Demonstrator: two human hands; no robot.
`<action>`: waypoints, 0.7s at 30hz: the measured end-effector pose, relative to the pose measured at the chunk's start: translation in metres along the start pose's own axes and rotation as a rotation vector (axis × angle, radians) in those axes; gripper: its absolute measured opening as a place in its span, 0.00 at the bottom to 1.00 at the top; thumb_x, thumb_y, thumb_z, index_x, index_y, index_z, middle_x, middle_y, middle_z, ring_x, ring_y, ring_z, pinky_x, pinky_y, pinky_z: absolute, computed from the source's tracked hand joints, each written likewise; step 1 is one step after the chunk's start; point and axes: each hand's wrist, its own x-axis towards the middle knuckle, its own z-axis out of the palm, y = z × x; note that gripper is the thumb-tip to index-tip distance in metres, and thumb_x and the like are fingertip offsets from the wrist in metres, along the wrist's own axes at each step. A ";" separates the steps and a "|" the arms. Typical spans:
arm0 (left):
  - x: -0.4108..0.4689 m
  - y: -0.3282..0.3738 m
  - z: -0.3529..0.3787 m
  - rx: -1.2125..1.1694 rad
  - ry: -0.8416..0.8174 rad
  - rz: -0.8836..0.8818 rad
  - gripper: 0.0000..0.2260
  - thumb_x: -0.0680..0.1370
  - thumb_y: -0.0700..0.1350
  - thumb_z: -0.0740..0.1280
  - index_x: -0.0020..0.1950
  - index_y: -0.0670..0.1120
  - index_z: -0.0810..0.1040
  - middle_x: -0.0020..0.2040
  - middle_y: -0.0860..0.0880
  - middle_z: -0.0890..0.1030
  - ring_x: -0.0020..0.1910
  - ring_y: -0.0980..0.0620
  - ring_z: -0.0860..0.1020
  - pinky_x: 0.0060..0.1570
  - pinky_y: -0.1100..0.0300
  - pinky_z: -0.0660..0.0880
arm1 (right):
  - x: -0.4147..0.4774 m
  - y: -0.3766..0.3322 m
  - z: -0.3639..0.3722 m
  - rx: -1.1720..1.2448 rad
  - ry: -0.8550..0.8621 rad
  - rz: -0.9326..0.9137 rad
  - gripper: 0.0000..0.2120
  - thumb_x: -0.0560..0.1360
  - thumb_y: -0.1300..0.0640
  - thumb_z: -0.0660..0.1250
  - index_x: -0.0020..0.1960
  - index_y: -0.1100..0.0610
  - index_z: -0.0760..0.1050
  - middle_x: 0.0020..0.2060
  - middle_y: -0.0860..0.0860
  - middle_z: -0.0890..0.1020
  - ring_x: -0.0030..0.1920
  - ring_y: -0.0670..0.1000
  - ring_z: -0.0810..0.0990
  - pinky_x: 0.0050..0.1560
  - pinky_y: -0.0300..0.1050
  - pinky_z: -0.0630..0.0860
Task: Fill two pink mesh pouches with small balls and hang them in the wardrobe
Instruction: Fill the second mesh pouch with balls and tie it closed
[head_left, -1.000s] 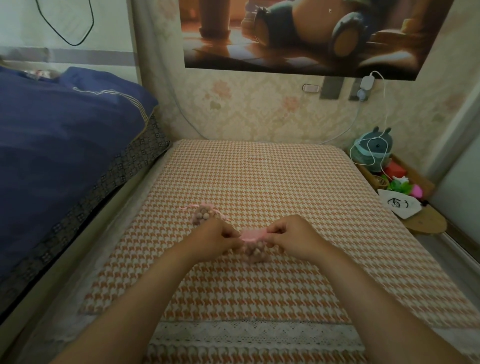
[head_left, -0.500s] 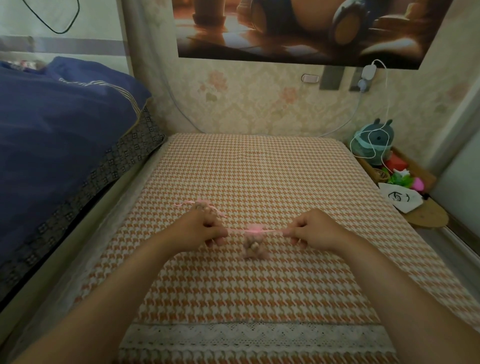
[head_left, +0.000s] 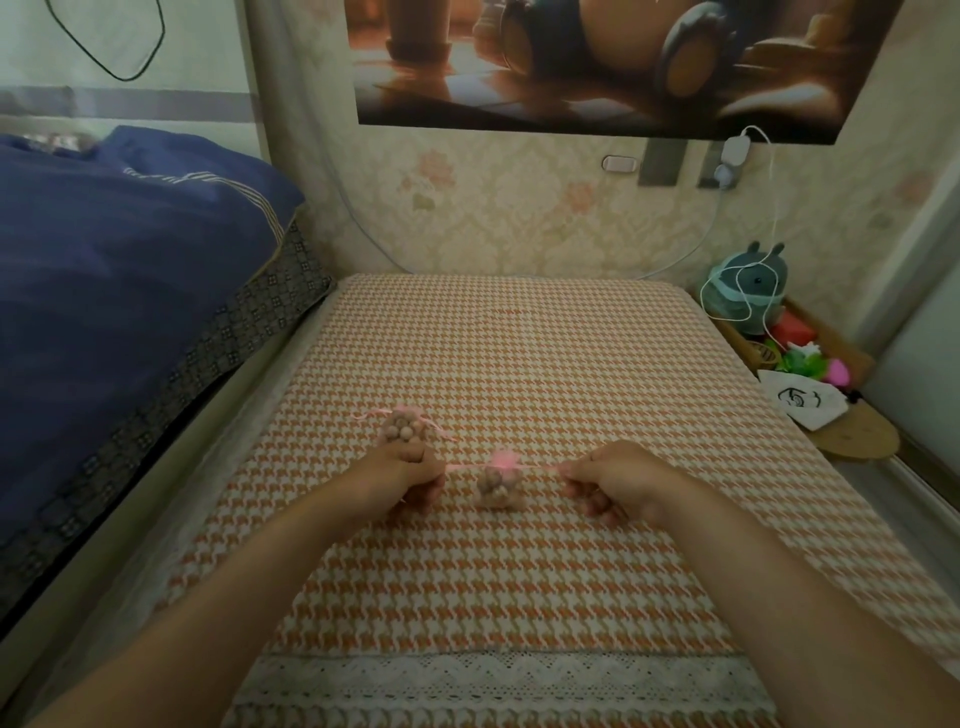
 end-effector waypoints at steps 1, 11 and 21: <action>0.000 0.000 0.001 -0.002 0.001 -0.001 0.12 0.81 0.41 0.64 0.38 0.41 0.79 0.32 0.46 0.81 0.33 0.50 0.78 0.43 0.53 0.73 | 0.000 0.000 0.001 -0.002 0.008 -0.004 0.10 0.82 0.56 0.66 0.45 0.60 0.79 0.34 0.52 0.82 0.27 0.49 0.76 0.28 0.39 0.68; 0.000 0.019 0.031 -0.465 0.041 0.039 0.25 0.82 0.38 0.56 0.28 0.44 0.80 0.56 0.39 0.84 0.58 0.43 0.81 0.61 0.48 0.76 | -0.001 -0.003 0.005 0.044 0.036 -0.027 0.09 0.83 0.59 0.65 0.48 0.63 0.79 0.37 0.55 0.83 0.28 0.50 0.76 0.28 0.43 0.70; 0.019 0.020 0.049 -0.423 0.061 -0.081 0.14 0.81 0.40 0.60 0.35 0.42 0.72 0.36 0.43 0.84 0.40 0.45 0.83 0.55 0.47 0.79 | 0.011 -0.011 0.006 0.053 0.107 -0.104 0.05 0.79 0.61 0.71 0.49 0.61 0.85 0.39 0.54 0.87 0.27 0.49 0.78 0.27 0.41 0.70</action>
